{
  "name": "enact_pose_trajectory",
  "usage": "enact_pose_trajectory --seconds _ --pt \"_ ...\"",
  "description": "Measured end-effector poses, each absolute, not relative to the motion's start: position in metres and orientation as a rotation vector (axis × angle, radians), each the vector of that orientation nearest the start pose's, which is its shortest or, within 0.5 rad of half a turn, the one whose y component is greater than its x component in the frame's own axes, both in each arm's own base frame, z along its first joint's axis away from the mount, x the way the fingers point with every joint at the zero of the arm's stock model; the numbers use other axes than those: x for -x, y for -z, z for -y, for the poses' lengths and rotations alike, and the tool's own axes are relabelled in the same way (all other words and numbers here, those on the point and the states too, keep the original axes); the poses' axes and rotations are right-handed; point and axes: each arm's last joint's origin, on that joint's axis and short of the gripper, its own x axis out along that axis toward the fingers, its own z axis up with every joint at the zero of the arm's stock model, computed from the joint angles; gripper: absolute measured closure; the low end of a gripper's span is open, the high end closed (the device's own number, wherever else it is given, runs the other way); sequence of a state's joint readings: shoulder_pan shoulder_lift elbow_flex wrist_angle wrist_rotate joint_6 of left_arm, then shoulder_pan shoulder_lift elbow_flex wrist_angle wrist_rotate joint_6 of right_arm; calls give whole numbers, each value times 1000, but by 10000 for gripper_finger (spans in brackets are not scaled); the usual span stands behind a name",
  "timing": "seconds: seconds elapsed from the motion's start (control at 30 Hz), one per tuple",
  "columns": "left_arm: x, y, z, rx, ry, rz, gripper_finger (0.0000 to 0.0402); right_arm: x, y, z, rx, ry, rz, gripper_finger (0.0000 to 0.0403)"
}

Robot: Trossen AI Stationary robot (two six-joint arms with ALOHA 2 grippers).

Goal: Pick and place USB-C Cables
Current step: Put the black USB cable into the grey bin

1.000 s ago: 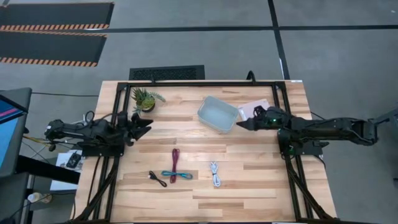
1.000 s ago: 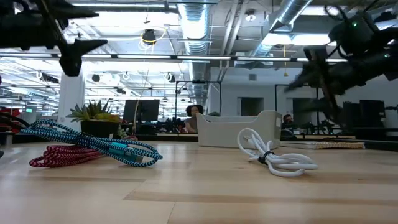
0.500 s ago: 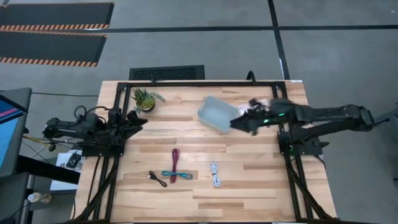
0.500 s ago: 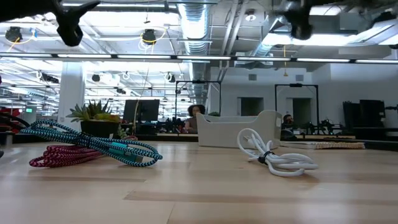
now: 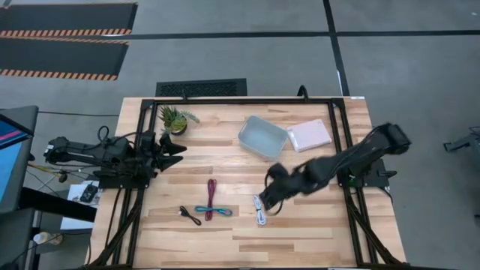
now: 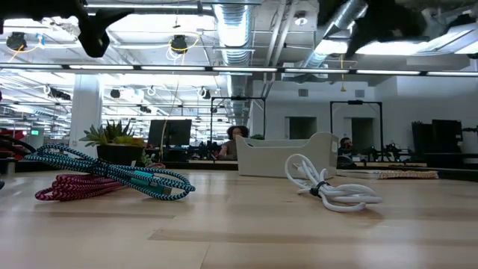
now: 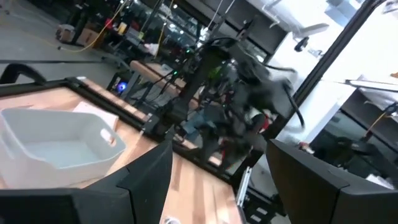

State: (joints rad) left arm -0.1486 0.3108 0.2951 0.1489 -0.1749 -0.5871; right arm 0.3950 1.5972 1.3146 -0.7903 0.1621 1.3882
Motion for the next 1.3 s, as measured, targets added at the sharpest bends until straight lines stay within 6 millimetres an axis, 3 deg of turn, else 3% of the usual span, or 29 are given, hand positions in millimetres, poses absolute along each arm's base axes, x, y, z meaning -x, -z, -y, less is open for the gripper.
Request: enact_pose_trajectory --seconds 0.23,0.43,0.67,1.03,1.3 --pt "-112 -251 10 589 -34 129 153 -332 -213 -146 -934 746 -1109 138" --pt "-112 -252 10 574 -40 131 153 -355 -191 -155 -905 785 -1142 138" --pt "-112 -251 10 556 -66 137 153 -359 -181 -157 -879 824 -1177 138" --pt "-112 -248 9 573 -81 106 153 -359 -182 -156 -862 837 -1149 138" --pt "-130 -198 22 612 -35 -442 153 -359 -182 -156 -835 817 -1160 138"
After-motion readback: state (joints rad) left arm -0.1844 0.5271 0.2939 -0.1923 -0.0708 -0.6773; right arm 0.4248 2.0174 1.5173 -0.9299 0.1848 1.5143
